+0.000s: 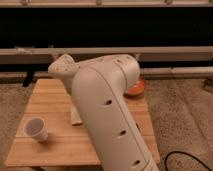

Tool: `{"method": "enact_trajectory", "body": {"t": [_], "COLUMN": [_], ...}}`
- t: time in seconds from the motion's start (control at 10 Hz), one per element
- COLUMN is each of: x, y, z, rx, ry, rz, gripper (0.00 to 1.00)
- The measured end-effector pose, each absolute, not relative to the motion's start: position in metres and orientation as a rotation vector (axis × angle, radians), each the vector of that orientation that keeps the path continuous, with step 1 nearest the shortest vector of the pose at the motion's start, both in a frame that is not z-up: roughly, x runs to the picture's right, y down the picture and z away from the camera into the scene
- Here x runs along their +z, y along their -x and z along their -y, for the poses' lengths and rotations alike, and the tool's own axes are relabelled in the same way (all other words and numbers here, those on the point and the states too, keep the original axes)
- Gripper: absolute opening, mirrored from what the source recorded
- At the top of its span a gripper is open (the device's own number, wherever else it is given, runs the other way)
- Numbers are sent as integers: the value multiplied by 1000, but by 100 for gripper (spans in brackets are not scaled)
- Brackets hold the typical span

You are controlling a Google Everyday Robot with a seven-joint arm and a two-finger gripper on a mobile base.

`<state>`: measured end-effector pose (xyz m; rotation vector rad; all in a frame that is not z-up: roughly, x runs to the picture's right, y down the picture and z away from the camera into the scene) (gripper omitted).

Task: Place the white sponge in the ceramic bowl

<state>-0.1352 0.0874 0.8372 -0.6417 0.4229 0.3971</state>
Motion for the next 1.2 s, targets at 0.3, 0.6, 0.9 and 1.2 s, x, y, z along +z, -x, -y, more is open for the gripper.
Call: {"method": "enact_trajectory", "body": {"t": [0.3,0.6,0.9,1.2], "x": [794,763,741,730], "y": [92,30,-42,-131], "z": [-146,-175,-180,-160], "rx": [338,421,622,890], "ry": [596,577,566,530], "rz": [-397,-389,-380,-380], "gripper": [65,65,65,65]}}
